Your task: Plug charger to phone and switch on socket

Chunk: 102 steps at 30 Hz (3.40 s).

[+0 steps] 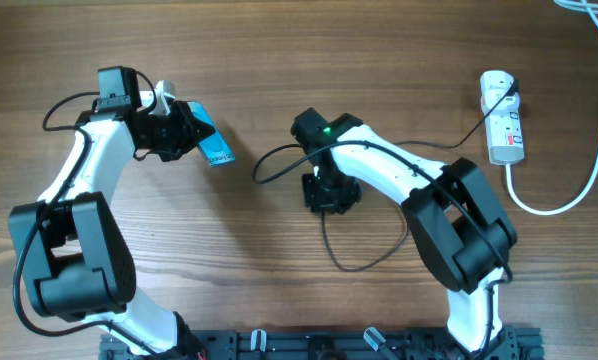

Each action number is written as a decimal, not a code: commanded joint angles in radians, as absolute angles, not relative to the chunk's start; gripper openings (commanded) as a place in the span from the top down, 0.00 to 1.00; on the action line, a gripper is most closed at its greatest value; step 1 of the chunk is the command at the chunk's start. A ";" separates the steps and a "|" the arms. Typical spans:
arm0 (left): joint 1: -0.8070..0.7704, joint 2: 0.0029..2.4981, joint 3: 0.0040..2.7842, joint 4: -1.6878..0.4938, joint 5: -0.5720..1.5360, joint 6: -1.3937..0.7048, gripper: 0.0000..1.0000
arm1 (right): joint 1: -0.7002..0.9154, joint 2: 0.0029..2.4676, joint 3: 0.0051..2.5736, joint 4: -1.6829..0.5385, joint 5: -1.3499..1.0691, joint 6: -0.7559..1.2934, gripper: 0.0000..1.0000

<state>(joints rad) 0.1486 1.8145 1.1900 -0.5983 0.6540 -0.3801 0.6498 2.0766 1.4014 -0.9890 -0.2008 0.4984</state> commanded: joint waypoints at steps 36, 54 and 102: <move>0.146 1.799 1.189 -0.617 0.664 -0.363 0.96 | 0.657 2.059 1.351 -0.839 -0.390 0.339 0.96; 0.149 1.799 1.189 -0.585 1.208 -0.082 0.96 | 0.597 1.990 1.349 -0.450 -1.354 -0.009 0.96; 0.148 1.799 1.189 -0.595 1.042 -0.082 0.96 | 0.647 1.990 1.349 -0.307 -0.918 0.230 0.96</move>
